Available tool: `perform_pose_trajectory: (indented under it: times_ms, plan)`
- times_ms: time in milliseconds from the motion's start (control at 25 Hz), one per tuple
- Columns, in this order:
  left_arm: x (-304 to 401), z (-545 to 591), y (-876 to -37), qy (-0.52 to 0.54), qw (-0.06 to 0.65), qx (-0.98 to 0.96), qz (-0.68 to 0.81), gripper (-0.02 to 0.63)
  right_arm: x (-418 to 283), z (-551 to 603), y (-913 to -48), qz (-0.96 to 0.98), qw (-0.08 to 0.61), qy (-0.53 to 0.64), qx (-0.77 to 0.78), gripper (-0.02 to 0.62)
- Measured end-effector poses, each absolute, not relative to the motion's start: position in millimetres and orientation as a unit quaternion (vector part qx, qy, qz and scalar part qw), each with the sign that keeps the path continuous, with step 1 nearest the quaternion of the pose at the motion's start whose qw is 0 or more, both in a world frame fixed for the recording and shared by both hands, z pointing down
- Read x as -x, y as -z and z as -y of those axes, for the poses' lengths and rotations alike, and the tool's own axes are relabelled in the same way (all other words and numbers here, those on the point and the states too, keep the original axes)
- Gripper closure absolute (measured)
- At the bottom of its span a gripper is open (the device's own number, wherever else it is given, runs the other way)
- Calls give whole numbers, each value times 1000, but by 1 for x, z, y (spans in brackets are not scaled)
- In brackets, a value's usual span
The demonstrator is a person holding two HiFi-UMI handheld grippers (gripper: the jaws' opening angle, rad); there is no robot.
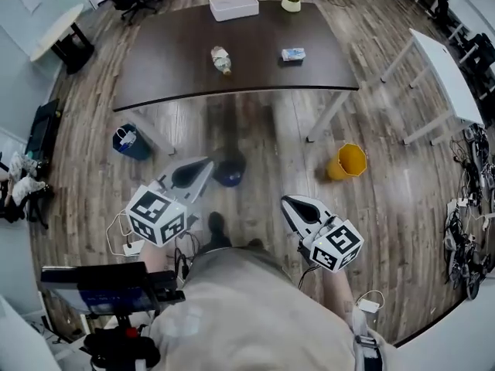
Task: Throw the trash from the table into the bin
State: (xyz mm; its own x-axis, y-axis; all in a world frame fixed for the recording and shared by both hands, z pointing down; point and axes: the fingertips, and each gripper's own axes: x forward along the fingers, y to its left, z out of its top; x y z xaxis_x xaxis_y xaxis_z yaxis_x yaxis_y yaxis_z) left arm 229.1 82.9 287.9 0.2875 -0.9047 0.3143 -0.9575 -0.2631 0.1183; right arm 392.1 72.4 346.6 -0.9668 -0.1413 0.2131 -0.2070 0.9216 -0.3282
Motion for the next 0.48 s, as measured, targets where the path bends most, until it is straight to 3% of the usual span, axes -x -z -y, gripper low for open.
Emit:
perform_pose_trajectory:
  times_ms: [320,480]
  plan:
    - [-197,-110,-292,-85,136,-755,636,594,-355,-79,-353,983,123,-130,-46,584]
    - [-200,-113,-285,-104,91,-766,628,594,-349,-80,-351,983,131,-120,-45,584]
